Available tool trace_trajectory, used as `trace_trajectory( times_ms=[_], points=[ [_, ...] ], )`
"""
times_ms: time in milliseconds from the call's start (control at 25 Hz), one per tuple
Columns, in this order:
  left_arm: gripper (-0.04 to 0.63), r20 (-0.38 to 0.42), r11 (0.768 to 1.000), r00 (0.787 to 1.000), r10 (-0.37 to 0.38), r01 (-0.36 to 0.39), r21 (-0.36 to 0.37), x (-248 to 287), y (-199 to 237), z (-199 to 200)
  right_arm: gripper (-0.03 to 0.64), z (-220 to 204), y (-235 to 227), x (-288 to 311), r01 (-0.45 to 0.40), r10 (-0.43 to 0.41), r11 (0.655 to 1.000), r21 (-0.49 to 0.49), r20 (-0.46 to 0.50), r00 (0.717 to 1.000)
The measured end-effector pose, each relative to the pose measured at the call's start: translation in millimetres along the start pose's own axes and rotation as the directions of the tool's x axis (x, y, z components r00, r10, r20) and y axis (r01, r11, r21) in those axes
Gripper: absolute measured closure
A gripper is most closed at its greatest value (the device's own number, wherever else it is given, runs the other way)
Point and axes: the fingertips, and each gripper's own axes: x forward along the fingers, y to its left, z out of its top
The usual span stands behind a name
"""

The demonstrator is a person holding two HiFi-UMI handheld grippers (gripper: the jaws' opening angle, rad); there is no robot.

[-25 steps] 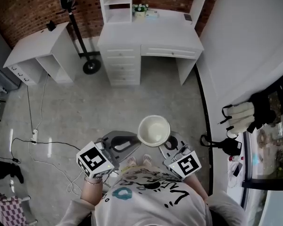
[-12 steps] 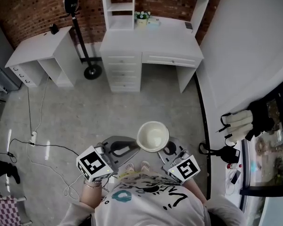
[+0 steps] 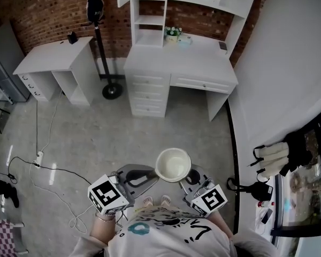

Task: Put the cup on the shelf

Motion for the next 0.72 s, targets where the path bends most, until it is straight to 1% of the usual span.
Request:
trace_trajectory(
  times_ms=[160,280,360,560,720],
  points=[
    [0.54,0.007,1.0,1.0,0.005,-0.005,-0.002,-10.5,13.1,-0.5,0.589,-1.4,2.3,16.3,-0.016,0.016,1.0,-0.023,-0.018,1.0],
    [0.54,0.015,1.0,1.0,-0.004,0.005,-0.017,-20.3,19.6,-4.4,0.589,-1.3,9.0,27.4,-0.019,0.019,1.0,-0.017,-0.027,0.999],
    [0.54,0.019,1.0,1.0,-0.01,0.011,-0.022,-28.0,23.3,-8.1,0.589,1.6,16.4,35.6,-0.026,0.026,1.0,-0.013,-0.015,1.0],
    [0.54,-0.001,1.0,1.0,0.005,-0.005,-0.003,-39.7,36.7,-14.4,0.589,-6.7,20.2,52.0,-0.031,0.031,1.0,-0.007,-0.038,0.999],
    [0.54,0.016,0.999,1.0,0.004,-0.003,-0.032,-44.4,46.8,-15.9,0.589,-3.0,20.7,63.6,-0.034,0.034,0.999,0.014,-0.02,0.999]
  ],
)
